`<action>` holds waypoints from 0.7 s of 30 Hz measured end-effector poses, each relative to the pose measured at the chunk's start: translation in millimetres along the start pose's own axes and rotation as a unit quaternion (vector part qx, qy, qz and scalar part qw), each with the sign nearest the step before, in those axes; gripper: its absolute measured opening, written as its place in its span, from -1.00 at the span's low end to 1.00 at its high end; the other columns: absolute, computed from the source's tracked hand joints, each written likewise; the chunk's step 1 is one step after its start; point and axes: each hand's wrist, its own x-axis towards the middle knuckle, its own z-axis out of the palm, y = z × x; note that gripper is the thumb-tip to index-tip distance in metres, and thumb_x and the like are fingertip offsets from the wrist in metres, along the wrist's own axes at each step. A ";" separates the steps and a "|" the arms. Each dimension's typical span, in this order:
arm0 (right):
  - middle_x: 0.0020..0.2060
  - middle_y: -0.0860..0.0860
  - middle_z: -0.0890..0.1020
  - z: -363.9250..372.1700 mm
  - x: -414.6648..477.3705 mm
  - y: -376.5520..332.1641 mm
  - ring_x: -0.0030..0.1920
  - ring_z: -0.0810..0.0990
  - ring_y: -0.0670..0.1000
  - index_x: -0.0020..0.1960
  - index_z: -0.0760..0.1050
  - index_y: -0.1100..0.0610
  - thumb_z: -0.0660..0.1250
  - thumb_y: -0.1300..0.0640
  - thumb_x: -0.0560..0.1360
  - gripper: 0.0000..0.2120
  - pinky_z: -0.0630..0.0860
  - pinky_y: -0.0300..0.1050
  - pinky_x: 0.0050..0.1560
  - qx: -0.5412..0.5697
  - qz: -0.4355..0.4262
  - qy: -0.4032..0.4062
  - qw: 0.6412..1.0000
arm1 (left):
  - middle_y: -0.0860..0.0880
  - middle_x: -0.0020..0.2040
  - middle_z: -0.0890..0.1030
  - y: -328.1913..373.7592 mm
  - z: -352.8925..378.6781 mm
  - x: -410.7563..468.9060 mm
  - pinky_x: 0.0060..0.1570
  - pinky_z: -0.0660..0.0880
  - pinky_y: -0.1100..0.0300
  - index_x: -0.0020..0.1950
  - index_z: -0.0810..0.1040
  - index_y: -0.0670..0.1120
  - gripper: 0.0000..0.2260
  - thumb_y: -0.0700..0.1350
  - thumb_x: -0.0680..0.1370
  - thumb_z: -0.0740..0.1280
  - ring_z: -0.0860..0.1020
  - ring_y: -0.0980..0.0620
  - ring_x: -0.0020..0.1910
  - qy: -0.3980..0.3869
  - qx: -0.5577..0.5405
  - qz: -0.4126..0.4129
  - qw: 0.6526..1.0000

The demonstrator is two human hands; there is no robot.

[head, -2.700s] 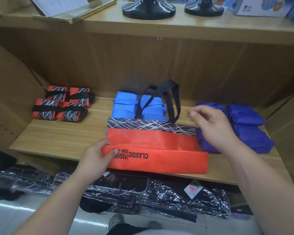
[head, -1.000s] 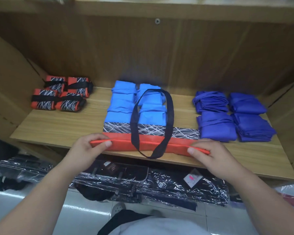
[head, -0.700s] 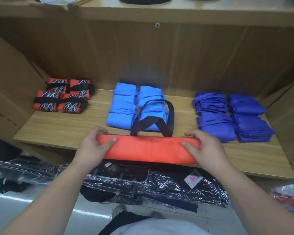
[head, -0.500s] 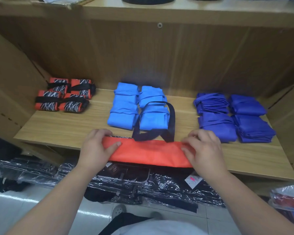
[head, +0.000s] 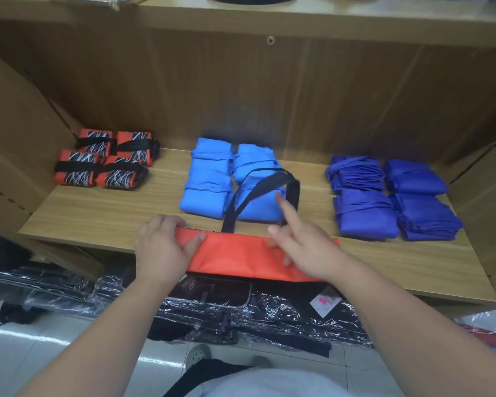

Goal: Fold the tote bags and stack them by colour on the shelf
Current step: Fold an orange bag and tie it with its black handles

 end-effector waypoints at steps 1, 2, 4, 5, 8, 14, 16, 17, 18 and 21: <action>-0.09 -0.02 0.73 -4.1 5.0 2.8 -0.21 0.70 0.07 0.55 0.18 -0.04 0.08 -0.17 0.68 -0.51 0.58 -0.06 -0.05 0.126 0.053 0.015 0.990 | -0.12 0.04 0.58 -0.2 -0.6 -4.4 0.11 0.45 -0.11 0.10 0.63 -0.10 -0.53 0.23 0.41 0.51 0.50 -0.24 0.06 0.015 0.006 -0.018 1.000; -0.10 0.07 0.74 -9.2 8.4 4.1 -0.22 0.70 0.13 0.45 0.30 0.02 0.06 -0.14 0.69 -0.59 0.59 -0.03 -0.10 0.235 0.099 0.026 0.967 | -0.13 0.04 0.59 -0.8 -1.8 -8.8 0.10 0.45 -0.12 0.13 0.63 -0.12 -0.46 0.30 0.42 0.46 0.51 -0.24 0.05 0.026 0.013 -0.032 0.999; -0.04 0.16 0.73 -18.2 14.5 6.6 -0.10 0.71 0.23 0.31 0.39 0.08 0.05 -0.12 0.70 -0.65 0.60 0.03 -0.11 0.355 0.147 0.038 0.922 | -0.14 0.05 0.60 -2.2 -3.9 -17.0 0.09 0.46 -0.12 0.15 0.63 -0.13 -0.34 0.41 0.40 0.30 0.51 -0.24 0.04 0.026 0.024 -0.047 0.998; -0.01 0.17 0.73 -19.7 16.0 7.1 -0.03 0.71 0.24 0.29 0.41 0.08 0.06 -0.10 0.70 -0.68 0.61 0.06 -0.08 0.381 0.152 0.043 0.911 | -0.14 0.05 0.60 -3.6 -4.7 -20.6 0.09 0.46 -0.12 0.16 0.64 -0.13 -0.31 0.43 0.39 0.25 0.51 -0.24 0.04 0.023 0.023 -0.049 0.998; 0.01 0.20 0.72 -13.7 16.4 11.2 0.06 0.70 0.25 0.21 0.43 0.07 0.10 0.04 0.71 -0.80 0.63 0.07 -0.02 0.403 0.143 0.089 0.900 | -0.12 0.05 0.59 -4.1 -7.7 -29.7 0.11 0.46 -0.12 0.18 0.64 -0.13 -0.32 0.39 0.37 0.28 0.50 -0.23 0.06 0.028 -0.005 -0.067 0.997; 0.11 0.00 0.61 -4.4 5.7 16.7 -0.01 0.70 0.09 0.40 0.29 -0.36 0.16 0.08 0.70 -0.60 0.68 0.03 -0.04 0.343 0.049 0.101 0.932 | -0.06 0.13 0.53 15.8 -12.2 -40.1 0.17 0.51 -0.02 0.19 0.59 -0.05 -0.59 0.05 0.41 0.56 0.54 -0.04 0.02 0.000 -0.254 -0.233 0.939; 0.11 -0.04 0.57 -3.9 4.9 14.6 -0.06 0.69 0.03 0.38 0.29 -0.39 0.17 0.04 0.69 -0.62 0.69 0.01 -0.13 0.317 0.042 0.084 0.944 | -0.11 0.08 0.64 23.2 -16.0 -38.3 0.05 0.59 -0.06 0.11 0.57 -0.03 -0.68 -0.08 0.42 0.57 0.62 -0.04 -0.08 0.023 -0.364 -0.297 0.883; 0.09 -0.01 0.56 -3.9 4.9 12.3 -0.09 0.68 0.03 0.32 0.37 -0.31 0.17 0.04 0.69 -0.70 0.68 0.02 -0.16 0.318 0.047 0.088 0.943 | -0.14 0.07 0.66 27.0 -18.7 -36.9 0.01 0.60 -0.05 0.11 0.56 -0.05 -0.69 -0.18 0.43 0.56 0.64 -0.06 -0.10 0.032 -0.421 -0.319 0.848; 0.06 0.04 0.56 -3.8 4.7 10.5 -0.11 0.66 0.05 0.22 0.44 -0.18 0.18 0.05 0.69 -0.82 0.67 0.04 -0.19 0.330 0.054 0.104 0.937 | -0.14 0.08 0.67 30.7 -21.6 -35.4 -0.01 0.60 -0.03 0.16 0.54 -0.07 -0.66 -0.26 0.44 0.54 0.65 -0.07 -0.09 0.038 -0.476 -0.333 0.813; -0.14 0.10 0.57 -2.5 1.4 17.0 -0.15 0.59 0.05 -0.09 0.45 0.05 0.27 0.17 0.65 -0.86 0.64 -0.01 -0.20 0.346 0.050 0.173 0.921 | -0.10 0.07 0.68 43.2 -31.7 -32.1 -0.03 0.64 0.09 0.32 0.50 -0.10 -0.55 -0.38 0.48 0.45 0.68 -0.06 -0.03 0.039 -0.581 -0.347 0.735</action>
